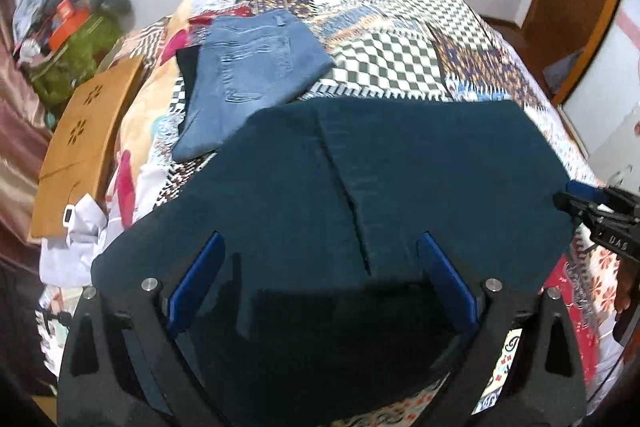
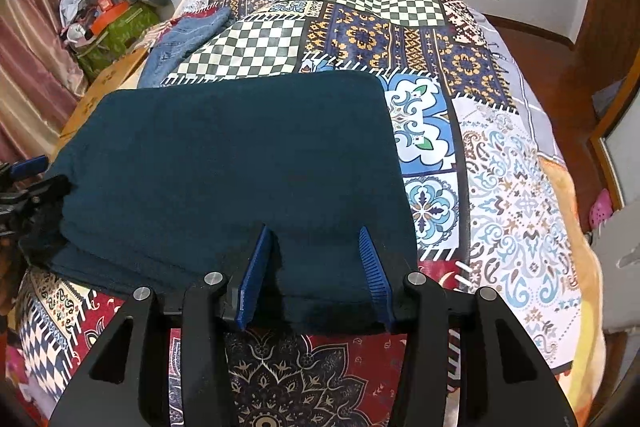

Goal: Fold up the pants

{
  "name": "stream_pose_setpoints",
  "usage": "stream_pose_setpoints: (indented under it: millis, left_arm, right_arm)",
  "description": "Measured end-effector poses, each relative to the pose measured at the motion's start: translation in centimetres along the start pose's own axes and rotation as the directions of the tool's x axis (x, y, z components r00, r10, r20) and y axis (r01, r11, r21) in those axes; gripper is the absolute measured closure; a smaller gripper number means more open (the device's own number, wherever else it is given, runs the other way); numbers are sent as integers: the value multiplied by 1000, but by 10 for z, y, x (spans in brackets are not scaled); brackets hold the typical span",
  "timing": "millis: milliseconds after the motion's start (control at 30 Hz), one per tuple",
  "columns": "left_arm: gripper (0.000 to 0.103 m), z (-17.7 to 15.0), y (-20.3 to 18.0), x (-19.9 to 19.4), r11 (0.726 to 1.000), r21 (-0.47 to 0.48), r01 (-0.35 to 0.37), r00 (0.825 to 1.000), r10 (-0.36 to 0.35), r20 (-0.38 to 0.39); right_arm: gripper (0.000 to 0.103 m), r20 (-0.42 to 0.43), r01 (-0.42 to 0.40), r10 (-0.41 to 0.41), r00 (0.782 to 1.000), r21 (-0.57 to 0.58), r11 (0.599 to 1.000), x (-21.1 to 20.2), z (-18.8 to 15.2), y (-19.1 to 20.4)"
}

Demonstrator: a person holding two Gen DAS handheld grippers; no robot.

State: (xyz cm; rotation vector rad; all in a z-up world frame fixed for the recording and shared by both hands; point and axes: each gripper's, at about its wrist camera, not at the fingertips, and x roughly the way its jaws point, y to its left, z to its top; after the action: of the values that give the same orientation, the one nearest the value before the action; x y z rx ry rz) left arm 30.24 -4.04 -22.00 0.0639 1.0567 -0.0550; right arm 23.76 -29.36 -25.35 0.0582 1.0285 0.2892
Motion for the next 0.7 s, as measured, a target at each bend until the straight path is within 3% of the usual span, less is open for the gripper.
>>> stream_pose_setpoints:
  millis: [200, 400, 567, 700]
  left_arm:
    - [4, 27, 19, -17, 999, -35, 14, 998, -12, 57]
    - [4, 67, 3, 2, 995, 11, 101, 994, -101, 35]
    - [4, 90, -23, 35, 990, 101, 102, 995, -100, -25]
    - [4, 93, -37, 65, 982, 170, 84, 994, -72, -77]
  right_arm:
    - [60, 54, -29, 31, 998, -31, 999, -16, 19, 14]
    - [56, 89, -84, 90, 992, -73, 994, -14, 53, 36]
    - [55, 22, -123, 125, 992, -78, 989, 18, 79, 45]
    - [51, -86, -152, 146, 986, -67, 986, 51, 85, 48]
